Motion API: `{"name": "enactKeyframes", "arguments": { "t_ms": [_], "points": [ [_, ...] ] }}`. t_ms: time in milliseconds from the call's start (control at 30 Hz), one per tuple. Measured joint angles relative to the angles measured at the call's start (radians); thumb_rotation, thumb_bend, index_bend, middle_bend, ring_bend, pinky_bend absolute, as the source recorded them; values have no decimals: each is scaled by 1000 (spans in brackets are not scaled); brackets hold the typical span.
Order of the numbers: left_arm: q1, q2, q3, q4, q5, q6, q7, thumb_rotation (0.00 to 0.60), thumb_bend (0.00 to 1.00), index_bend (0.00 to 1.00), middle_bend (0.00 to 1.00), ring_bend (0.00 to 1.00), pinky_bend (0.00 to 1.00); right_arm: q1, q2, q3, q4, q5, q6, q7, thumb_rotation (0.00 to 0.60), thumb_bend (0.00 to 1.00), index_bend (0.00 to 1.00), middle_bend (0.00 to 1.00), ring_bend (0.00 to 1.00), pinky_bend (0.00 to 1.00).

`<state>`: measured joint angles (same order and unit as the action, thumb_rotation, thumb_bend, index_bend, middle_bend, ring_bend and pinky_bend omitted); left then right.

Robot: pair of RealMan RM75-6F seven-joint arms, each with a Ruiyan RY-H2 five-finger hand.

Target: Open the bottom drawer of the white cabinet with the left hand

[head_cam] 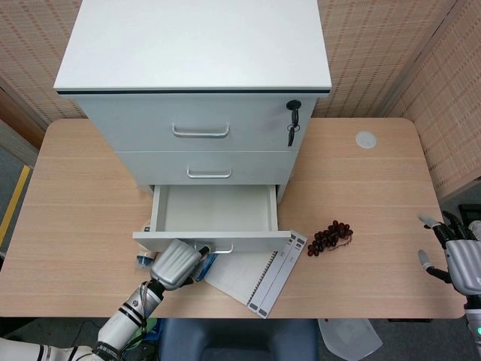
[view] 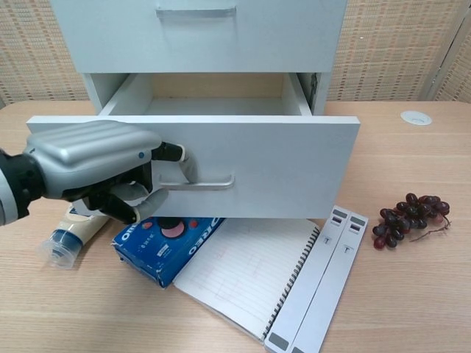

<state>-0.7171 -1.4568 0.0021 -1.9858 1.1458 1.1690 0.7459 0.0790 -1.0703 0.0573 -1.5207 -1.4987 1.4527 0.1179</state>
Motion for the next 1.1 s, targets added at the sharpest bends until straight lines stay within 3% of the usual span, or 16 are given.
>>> {"name": "enactKeyframes", "arguments": {
  "t_ms": [533,833,1100],
  "points": [
    [35,36,22,-46,106,22,-33,600,581,294,949,976,1000,-2,-3,1,-1,-3,7,-1,600,346,178,303,178,223],
    [115,108,69,-45,290,106,-145,600,580,540,915,940,1000,3,-2,2,-11,-7,4,-8,600,346,178,303,178,223],
    [233,190,97,29,382,246,-306,600,580,653,856,815,1000,9,-1,3,-25,-10,-1,-23,600,346,178,302,178,223]
  ]
}}
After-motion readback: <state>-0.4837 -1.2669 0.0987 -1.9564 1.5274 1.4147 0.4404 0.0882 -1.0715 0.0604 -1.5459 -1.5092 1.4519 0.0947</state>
